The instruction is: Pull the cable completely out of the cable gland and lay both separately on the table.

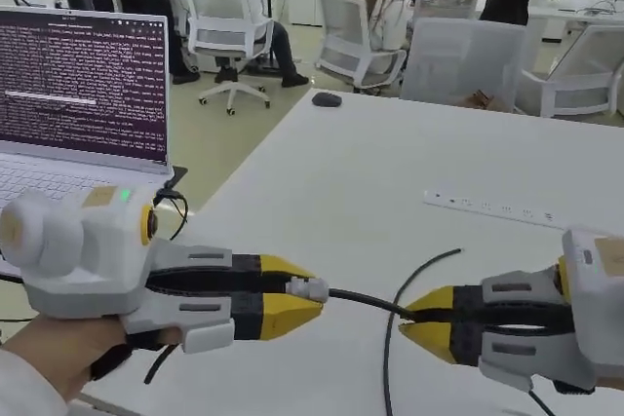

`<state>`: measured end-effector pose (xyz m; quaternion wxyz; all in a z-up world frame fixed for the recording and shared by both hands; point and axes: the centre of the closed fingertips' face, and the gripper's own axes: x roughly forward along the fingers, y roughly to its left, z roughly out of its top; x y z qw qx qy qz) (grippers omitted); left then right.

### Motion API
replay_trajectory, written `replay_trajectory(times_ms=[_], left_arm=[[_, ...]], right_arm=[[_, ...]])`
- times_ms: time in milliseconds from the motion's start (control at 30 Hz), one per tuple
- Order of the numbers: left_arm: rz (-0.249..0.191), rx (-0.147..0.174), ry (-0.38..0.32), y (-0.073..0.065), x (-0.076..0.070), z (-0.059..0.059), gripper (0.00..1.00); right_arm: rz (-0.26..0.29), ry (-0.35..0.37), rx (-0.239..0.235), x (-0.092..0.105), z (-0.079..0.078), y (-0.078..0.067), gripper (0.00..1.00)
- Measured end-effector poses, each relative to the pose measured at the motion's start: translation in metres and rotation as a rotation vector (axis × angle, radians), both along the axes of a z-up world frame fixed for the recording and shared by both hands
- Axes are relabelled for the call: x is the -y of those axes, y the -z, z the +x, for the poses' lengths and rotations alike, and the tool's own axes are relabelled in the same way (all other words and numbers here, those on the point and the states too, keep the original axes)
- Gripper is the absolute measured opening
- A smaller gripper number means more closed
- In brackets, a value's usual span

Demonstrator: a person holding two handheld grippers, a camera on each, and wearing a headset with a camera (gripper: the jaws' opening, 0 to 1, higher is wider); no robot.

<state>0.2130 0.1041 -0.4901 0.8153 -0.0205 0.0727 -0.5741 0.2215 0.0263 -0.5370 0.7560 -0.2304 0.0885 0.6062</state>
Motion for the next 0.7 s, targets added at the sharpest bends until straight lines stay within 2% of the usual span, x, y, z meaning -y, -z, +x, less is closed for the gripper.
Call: replay_trajectory(times_ms=[267,600,667,700], left_arm=[[-0.027,-0.009,-0.025,-0.002,-0.006,0.006,0.16],[-0.035,0.004,0.002,-0.006,0.002,0.002,0.16],[-0.036,0.01,0.012,-0.008,0.005,0.0,0.16],[-0.038,0.012,0.016,-0.009,0.006,0.0,0.16]], right_arm=[[0.01,0.055,-0.016,0.019,0.003,-0.002,0.06],[-0.009,0.072,-0.031,0.022,-0.002,0.003,0.06],[-0.009,0.085,-0.035,0.022,-0.002,0.003,0.09],[-0.008,0.093,-0.037,0.022,-0.001,0.002,0.13]])
